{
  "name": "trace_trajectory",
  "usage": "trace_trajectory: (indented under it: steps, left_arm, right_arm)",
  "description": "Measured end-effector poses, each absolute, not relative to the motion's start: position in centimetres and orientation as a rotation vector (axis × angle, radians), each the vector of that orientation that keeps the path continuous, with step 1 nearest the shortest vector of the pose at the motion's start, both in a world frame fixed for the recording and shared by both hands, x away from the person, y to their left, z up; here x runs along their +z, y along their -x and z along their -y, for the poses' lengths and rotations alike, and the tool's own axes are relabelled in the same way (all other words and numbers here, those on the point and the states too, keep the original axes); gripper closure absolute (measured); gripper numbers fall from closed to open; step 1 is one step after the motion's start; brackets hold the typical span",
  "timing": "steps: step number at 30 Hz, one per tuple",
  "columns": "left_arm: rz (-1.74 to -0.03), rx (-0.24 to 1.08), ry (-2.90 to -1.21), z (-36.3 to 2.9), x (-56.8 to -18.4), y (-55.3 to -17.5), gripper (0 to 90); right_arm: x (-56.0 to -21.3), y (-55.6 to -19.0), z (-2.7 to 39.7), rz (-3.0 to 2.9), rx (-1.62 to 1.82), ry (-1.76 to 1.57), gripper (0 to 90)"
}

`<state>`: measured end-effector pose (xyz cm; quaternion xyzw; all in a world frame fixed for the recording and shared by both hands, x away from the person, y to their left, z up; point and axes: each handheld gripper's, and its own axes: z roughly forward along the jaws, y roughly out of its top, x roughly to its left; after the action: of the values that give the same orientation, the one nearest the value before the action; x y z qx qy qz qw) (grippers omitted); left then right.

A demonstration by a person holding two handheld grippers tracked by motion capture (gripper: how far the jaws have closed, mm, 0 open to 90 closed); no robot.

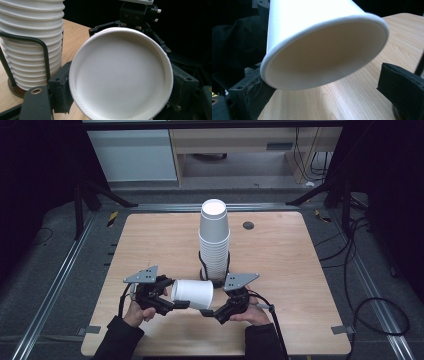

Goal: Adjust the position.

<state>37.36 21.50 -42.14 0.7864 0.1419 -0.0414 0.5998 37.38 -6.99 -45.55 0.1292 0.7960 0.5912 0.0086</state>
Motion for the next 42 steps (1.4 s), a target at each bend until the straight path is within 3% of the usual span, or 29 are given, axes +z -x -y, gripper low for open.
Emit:
trace_trajectory:
  steps: [27,42]
  left_arm:
    - [-0.311,-0.123,-1.889,-20.7,-42.4,-37.2,21.3]
    - [-0.345,-0.037,-1.883,-22.2,-41.2,-37.1,18.0]
  right_arm:
    - [-45.9,-37.5,5.4,-2.547,1.875,-0.311,7.2]
    - [-44.9,-37.7,6.5,-2.545,1.820,-0.331,7.7]
